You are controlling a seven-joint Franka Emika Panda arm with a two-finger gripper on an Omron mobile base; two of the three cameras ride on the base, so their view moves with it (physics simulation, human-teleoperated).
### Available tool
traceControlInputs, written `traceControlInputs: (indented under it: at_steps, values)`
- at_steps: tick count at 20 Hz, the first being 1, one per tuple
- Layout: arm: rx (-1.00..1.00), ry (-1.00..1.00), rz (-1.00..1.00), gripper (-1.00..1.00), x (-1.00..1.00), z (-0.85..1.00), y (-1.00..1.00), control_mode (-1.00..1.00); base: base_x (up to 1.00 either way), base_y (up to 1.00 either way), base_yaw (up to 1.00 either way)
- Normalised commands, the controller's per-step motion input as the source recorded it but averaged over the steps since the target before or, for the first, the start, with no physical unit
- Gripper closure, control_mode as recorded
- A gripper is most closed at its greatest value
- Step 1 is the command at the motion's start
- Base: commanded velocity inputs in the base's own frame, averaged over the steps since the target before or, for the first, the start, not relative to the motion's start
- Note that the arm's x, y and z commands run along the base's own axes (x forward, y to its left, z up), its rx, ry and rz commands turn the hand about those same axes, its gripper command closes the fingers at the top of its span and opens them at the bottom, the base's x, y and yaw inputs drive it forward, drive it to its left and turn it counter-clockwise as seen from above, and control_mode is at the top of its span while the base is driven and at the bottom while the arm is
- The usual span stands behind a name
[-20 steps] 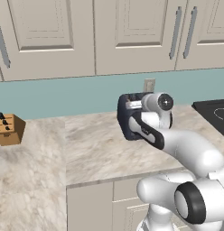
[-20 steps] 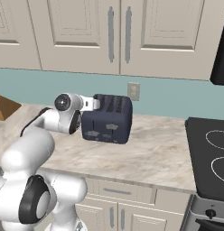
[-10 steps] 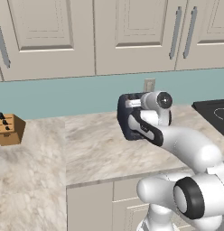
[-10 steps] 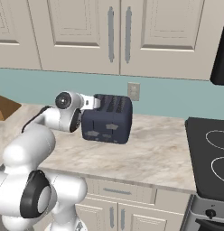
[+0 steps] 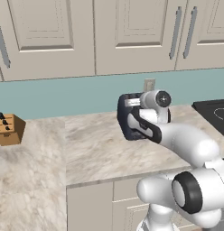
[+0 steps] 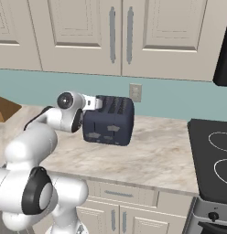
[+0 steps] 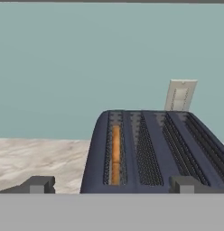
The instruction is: Start the toaster. Once the lever pops up, take the bread to the plate on the dining counter.
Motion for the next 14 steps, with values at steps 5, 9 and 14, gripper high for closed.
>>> traceControlInputs:
  at_steps: [5, 9, 14]
  values:
    - [0.0, 0.03, 0.0, -1.0, 0.09, -0.02, 0.0, -1.0, 0.0, 0.0, 0.0]
    - [0.0, 0.06, 0.0, -1.0, 0.08, -0.01, 0.0, -1.0, 0.0, 0.0, 0.0]
    - [0.0, 0.05, 0.0, -1.0, 0.19, -0.05, 0.0, -1.0, 0.0, 0.0, 0.0]
